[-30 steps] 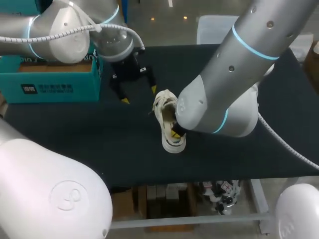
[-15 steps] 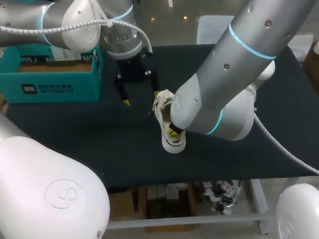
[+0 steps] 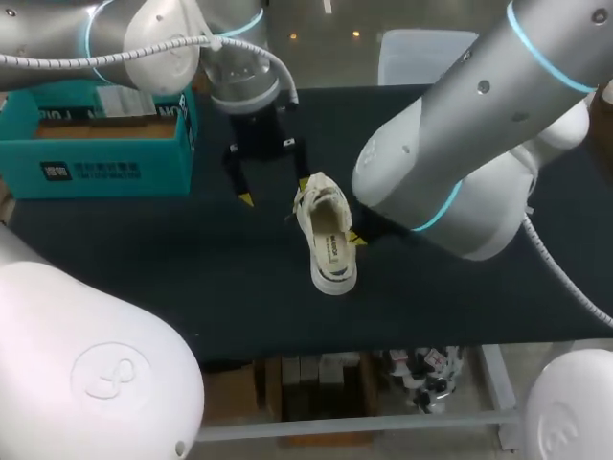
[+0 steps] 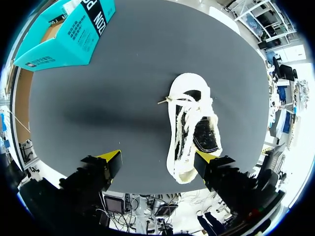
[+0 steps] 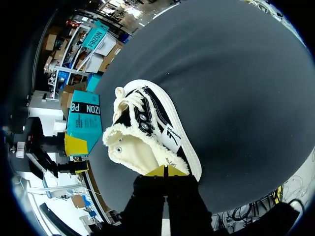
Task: Open the shoe tongue, take the insole out of the shoe, put the insole back into the shoe, and pack the shoe into the shoebox
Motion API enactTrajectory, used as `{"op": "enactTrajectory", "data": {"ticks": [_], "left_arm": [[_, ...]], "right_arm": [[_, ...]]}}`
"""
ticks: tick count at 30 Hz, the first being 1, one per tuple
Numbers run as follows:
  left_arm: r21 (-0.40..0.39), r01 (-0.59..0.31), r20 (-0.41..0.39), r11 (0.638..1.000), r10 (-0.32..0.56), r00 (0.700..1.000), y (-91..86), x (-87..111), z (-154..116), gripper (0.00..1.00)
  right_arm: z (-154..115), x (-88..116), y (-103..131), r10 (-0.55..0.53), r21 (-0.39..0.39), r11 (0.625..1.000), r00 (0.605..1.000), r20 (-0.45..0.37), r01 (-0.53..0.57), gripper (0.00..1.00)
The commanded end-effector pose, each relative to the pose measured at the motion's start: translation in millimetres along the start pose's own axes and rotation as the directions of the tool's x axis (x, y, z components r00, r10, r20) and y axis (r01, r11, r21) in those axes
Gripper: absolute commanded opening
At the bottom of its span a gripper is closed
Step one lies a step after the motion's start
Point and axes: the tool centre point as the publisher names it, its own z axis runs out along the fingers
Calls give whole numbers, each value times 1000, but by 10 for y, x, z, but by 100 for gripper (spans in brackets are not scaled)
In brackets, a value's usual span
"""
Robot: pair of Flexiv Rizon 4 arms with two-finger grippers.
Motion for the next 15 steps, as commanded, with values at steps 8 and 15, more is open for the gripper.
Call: {"op": "enactTrajectory", "data": {"ticks": [8,15], "left_arm": [[-22,-22,7,1000,22,1000,70,145,74,100],[-1,-63,5,998,63,998,207,276,33,100]], "right_arm": [[-668,-292,170,48,321,947,992,-115,-9,100],[-727,-362,288,114,459,888,985,-132,-41,100]]}}
